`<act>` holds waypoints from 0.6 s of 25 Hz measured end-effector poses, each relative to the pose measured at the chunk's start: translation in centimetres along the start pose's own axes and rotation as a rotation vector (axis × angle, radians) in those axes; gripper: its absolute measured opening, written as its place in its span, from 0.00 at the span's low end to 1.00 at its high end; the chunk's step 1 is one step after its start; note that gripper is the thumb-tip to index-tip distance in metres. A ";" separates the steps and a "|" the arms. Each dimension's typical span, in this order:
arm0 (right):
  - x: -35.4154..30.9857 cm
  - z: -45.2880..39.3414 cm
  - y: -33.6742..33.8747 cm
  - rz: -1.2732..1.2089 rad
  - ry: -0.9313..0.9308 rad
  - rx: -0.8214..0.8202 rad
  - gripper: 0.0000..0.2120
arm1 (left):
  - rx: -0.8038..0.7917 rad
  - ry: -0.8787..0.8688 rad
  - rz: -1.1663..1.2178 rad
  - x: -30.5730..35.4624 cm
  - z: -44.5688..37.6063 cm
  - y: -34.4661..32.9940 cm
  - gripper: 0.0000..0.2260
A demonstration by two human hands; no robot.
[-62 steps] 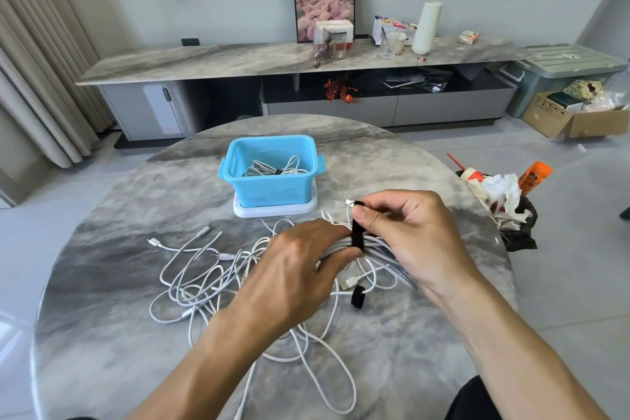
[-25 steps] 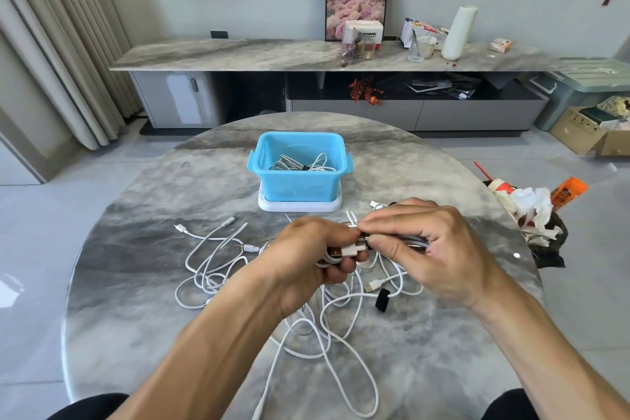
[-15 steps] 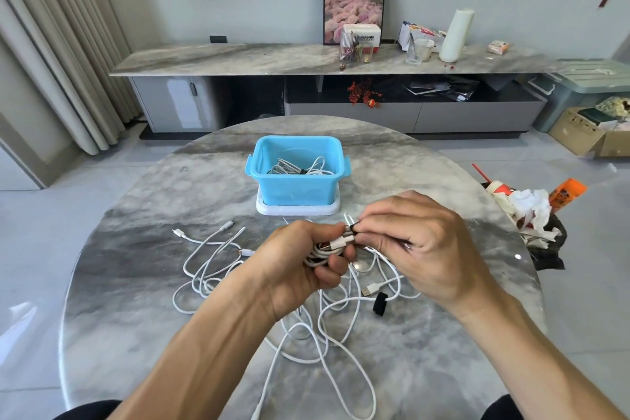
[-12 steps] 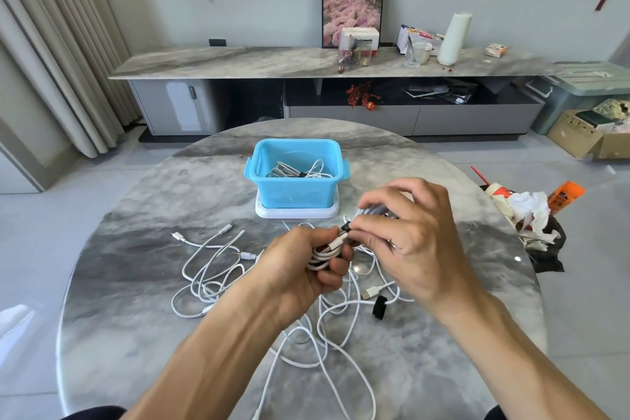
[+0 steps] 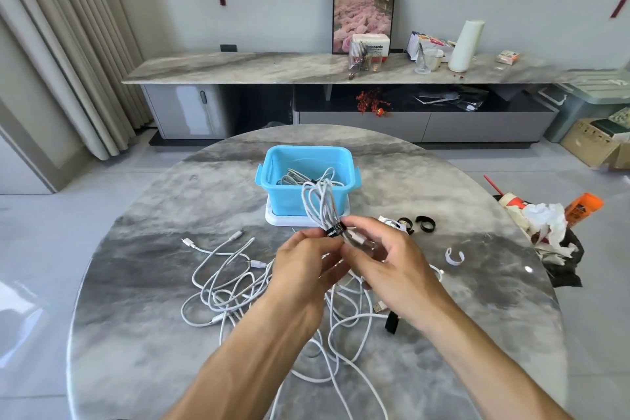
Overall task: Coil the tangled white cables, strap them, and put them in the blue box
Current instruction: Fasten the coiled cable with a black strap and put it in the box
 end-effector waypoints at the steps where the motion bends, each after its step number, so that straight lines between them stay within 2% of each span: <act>1: -0.1 -0.1 0.0 -0.033 -0.026 -0.036 0.17 | -0.011 -0.007 0.053 0.1 -0.1 0.1 0.09; 5: 0.0 -2.7 0.6 0.008 -0.013 0.057 0.17 | 0.032 0.018 0.056 0.2 -0.8 -0.8 0.04; 9: -1.3 -8.6 1.5 -0.014 -0.065 0.082 0.18 | 0.181 -0.002 0.045 1.0 -2.6 -0.4 0.10; 11: -2.2 -11.5 1.1 0.025 -0.014 0.075 0.19 | 0.217 -0.015 0.053 1.6 -3.0 0.4 0.12; 13: -3.0 -14.0 0.2 0.156 0.065 0.096 0.22 | 0.236 -0.023 0.057 2.0 -3.3 1.0 0.12; 15: -3.1 -15.7 -0.8 0.505 0.100 0.137 0.28 | 0.249 -0.028 0.058 2.3 -3.8 1.2 0.12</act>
Point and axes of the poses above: each hand's wrist, its own z-axis away from the middle knuckle, its own y-axis out of the back of the hand, x = y × z, the point moved 1 cm from there along -z, towards the middle knuckle, and after that the axes turned 14 degrees about -y, right-handed, at the moved point
